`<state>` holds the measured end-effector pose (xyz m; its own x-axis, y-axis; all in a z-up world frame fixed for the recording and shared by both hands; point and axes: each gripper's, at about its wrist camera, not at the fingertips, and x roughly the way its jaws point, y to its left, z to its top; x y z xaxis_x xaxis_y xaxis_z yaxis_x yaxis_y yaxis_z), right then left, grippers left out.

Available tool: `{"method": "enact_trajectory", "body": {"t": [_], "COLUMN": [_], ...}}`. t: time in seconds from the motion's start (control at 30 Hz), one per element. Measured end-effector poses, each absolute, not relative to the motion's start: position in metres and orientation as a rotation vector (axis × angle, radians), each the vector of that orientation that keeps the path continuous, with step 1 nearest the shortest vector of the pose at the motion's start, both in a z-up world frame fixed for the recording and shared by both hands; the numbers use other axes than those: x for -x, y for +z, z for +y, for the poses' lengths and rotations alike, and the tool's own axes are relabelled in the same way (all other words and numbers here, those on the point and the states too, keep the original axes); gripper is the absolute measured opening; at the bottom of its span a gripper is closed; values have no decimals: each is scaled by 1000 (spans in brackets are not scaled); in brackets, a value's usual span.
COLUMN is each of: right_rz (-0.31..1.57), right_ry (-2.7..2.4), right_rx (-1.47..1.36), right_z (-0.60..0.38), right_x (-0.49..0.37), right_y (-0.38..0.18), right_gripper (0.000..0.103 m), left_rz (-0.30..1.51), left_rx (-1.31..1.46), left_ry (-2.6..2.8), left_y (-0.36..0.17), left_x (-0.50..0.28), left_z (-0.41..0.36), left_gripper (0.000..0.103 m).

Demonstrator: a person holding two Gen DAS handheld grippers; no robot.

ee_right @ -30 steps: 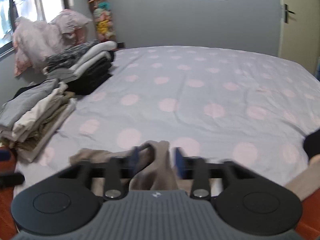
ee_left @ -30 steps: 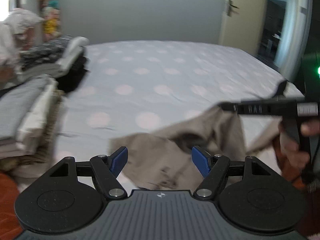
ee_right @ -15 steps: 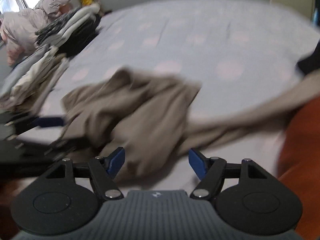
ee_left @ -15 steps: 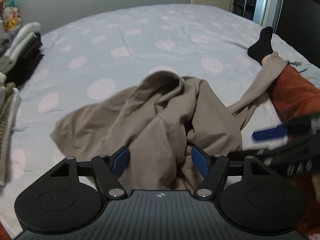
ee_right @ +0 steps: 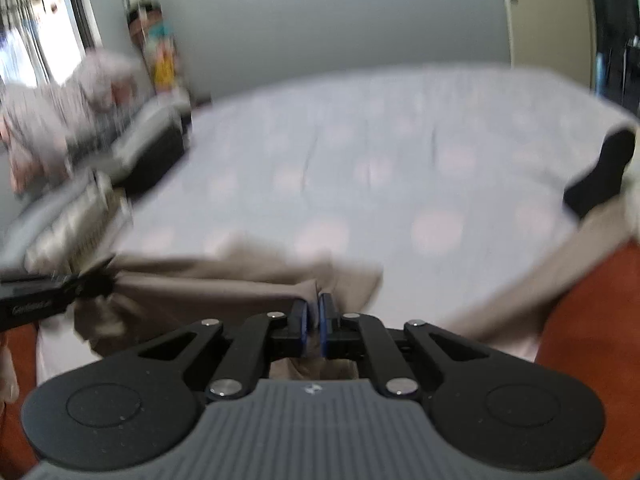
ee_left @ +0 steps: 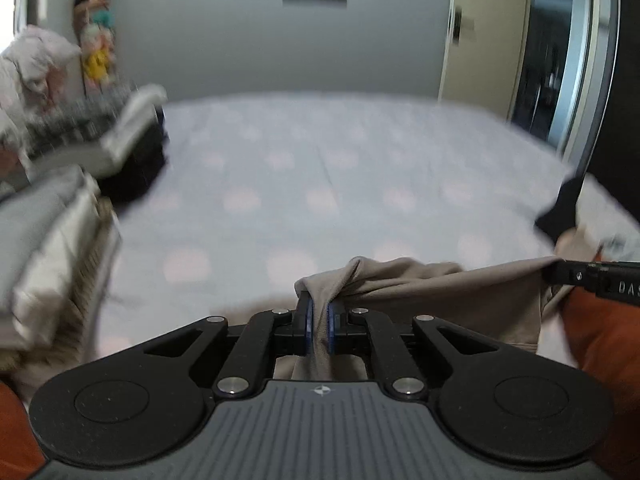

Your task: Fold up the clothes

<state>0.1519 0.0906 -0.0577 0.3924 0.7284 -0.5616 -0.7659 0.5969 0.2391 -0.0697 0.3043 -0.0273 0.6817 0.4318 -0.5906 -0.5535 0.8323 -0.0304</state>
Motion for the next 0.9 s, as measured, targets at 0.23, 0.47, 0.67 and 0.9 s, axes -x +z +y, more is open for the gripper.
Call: {"method": "enact_trajectory", "body": {"t": [0.23, 0.47, 0.67, 0.9], "right_rz": [343, 123, 46, 401], "right_ry": [1054, 1140, 1199, 1209], "right_rx": [9, -68, -102, 21], "right_z": [81, 55, 38, 105], "right_x": [-121, -88, -72, -120], "right_y": [60, 154, 201, 93], "right_gripper": [5, 5, 5, 5], "left_rz": [348, 225, 291, 707], "left_rx": [51, -78, -90, 115], "left_ry": [597, 588, 590, 623], "left_y": [88, 182, 194, 61], "left_x": [115, 150, 153, 95], "left_z": [277, 242, 233, 305], "left_gripper": [8, 8, 8, 8]}}
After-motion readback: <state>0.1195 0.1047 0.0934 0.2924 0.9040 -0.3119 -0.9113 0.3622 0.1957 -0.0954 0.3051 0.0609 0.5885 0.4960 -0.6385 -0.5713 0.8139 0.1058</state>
